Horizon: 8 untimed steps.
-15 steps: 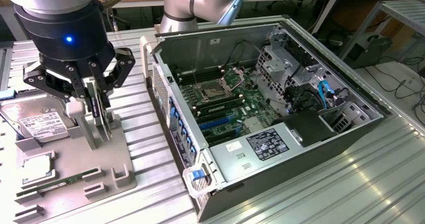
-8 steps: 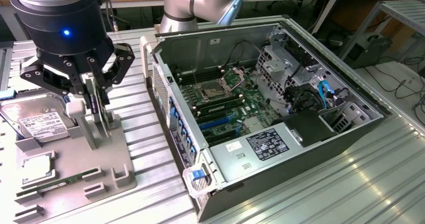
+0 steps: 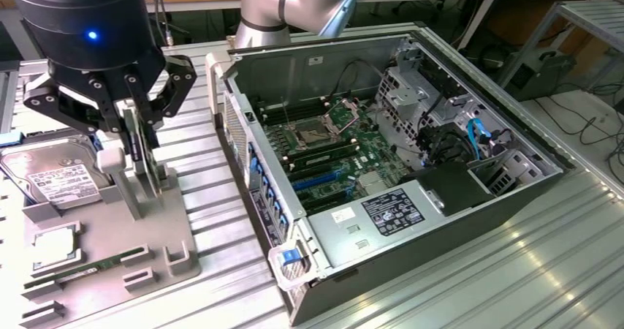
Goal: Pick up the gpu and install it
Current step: 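Pick up the gpu and move the gpu toward the slot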
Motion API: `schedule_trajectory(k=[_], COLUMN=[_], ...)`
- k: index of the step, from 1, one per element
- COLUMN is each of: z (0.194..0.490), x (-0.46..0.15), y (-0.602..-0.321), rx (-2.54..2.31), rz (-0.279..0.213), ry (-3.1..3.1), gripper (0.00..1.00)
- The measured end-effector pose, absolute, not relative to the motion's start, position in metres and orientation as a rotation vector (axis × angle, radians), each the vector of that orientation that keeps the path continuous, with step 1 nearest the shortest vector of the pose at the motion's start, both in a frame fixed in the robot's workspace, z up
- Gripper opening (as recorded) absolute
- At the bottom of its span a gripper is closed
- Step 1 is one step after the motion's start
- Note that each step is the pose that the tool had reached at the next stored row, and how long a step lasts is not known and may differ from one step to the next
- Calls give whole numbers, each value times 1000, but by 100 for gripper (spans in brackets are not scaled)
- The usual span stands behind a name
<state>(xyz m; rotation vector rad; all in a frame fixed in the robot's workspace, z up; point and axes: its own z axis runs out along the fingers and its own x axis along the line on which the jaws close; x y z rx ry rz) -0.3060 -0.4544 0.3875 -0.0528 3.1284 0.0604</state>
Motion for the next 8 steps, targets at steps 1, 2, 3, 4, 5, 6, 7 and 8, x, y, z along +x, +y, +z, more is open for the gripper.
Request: schedule_trajectory(k=[1, 2, 3, 4, 5, 6, 7, 8], z=[388, 389, 390, 390, 391, 391, 392, 392], x=[-306, -306, -306, -306, -306, -306, -306, -306], y=[-454, -454, -454, -454, -454, -454, -454, -454], rx=[-53, -53, -53, -53, -53, -53, -53, -53], rz=[60, 60, 60, 60, 60, 60, 60, 60], ry=[3128, 3128, 3128, 3128, 3128, 3128, 3128, 3128], gripper=[27, 27, 27, 27, 27, 27, 27, 27])
